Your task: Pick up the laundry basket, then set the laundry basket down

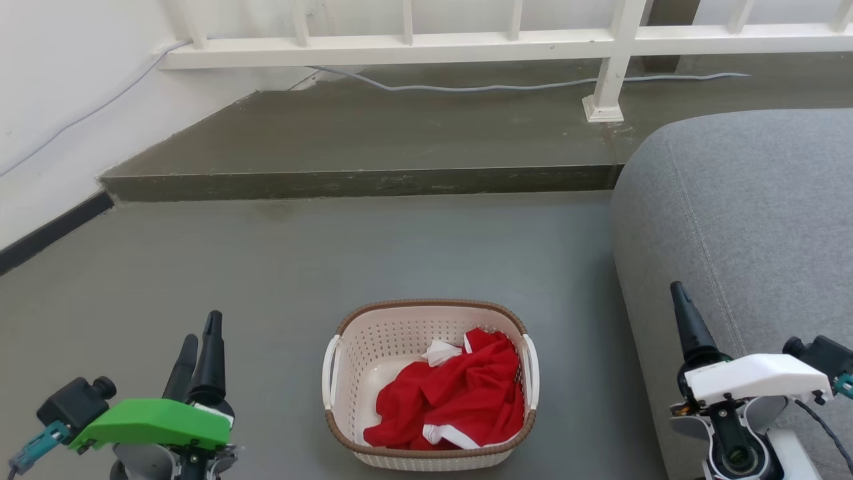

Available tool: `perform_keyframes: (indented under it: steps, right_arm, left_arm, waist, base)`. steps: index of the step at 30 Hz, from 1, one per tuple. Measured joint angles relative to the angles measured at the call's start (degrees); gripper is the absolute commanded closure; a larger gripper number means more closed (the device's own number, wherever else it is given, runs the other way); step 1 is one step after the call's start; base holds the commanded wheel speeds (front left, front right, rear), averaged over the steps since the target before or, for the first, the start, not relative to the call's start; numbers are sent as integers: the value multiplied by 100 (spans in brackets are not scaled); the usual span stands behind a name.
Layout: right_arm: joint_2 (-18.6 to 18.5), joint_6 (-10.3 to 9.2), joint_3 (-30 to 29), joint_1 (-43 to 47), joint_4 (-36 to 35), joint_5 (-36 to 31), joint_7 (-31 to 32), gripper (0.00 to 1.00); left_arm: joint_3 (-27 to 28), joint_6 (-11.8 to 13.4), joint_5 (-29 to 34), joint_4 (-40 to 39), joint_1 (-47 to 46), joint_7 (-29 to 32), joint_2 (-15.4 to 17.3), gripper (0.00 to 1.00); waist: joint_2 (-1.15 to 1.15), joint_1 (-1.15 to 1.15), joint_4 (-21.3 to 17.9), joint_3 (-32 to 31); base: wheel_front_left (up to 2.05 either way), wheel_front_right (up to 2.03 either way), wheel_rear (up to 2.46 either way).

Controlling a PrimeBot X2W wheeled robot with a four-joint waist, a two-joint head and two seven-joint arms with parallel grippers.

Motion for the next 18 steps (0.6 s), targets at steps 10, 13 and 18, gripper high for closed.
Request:
perform_keyframes:
  steps: [10,13,18]
  right_arm:
    - [-41,-182,308,3,-164,-910,-190,0]
    - [-46,-233,382,4,-219,-1161,-250,0]
    - [-54,-302,522,7,-304,-1559,-357,0]
  left_arm:
    - [-268,211,1129,-190,29,-183,33,0]
    - [-367,253,1430,-243,51,-249,38,0]
    - [-471,337,1902,-357,75,-346,43,0]
  waist:
    - [0,0,5,6]
    - [0,0,6,9]
    - [0,0,8,14]
  base:
    - [0,0,0]
    - [0,0,0]
    - [0,0,0]
